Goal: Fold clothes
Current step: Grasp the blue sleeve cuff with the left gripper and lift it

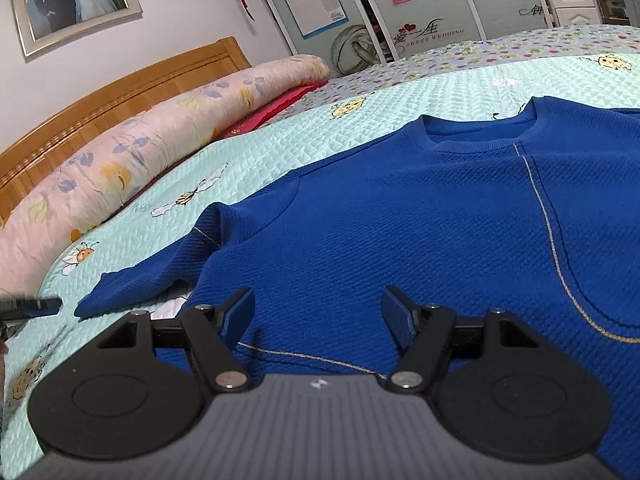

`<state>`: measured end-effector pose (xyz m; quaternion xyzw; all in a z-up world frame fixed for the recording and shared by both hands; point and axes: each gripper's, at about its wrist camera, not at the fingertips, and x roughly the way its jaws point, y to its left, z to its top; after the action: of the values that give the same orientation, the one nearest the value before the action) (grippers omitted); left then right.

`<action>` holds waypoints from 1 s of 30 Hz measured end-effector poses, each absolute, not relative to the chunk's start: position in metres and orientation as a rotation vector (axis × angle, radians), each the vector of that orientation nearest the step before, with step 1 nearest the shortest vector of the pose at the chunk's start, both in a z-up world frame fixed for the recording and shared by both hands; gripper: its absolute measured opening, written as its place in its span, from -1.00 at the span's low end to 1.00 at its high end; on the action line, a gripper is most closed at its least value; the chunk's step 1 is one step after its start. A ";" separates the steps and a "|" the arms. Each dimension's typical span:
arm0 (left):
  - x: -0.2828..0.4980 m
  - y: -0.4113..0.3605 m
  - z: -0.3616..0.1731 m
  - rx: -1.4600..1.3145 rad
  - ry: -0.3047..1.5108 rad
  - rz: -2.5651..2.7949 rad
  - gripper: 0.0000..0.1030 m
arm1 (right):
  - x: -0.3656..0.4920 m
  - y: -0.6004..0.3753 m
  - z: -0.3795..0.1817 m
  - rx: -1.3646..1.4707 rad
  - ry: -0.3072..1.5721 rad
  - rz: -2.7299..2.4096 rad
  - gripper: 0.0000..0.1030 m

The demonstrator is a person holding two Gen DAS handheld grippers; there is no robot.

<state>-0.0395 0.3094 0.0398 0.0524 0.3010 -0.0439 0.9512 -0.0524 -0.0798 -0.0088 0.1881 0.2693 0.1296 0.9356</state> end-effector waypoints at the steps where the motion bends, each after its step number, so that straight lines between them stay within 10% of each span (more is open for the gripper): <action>1: -0.040 0.291 0.041 0.249 0.604 -0.121 -0.09 | -0.052 -0.080 -0.009 0.387 0.550 0.266 0.37; 15: -0.035 0.280 0.000 0.866 0.519 -0.136 0.25 | -0.051 -0.083 -0.010 0.410 0.549 0.270 0.37; 16: -0.031 0.280 -0.001 0.876 0.515 -0.141 0.18 | -0.051 -0.083 -0.009 0.410 0.549 0.270 0.37; 18: -0.021 0.281 0.001 0.840 0.575 -0.193 -0.80 | -0.051 -0.082 -0.010 0.409 0.550 0.269 0.37; 20: -0.015 0.279 0.007 0.816 0.621 -0.208 -0.81 | -0.051 -0.083 -0.010 0.411 0.549 0.270 0.37; 30: 0.010 0.372 0.136 -0.411 0.726 -0.402 -0.81 | -0.053 -0.082 -0.009 0.425 0.546 0.275 0.37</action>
<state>0.0100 0.3723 0.1361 -0.1983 0.3503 -0.1938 0.8947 -0.0526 -0.0822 -0.0093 0.2078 0.2667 0.1343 0.9315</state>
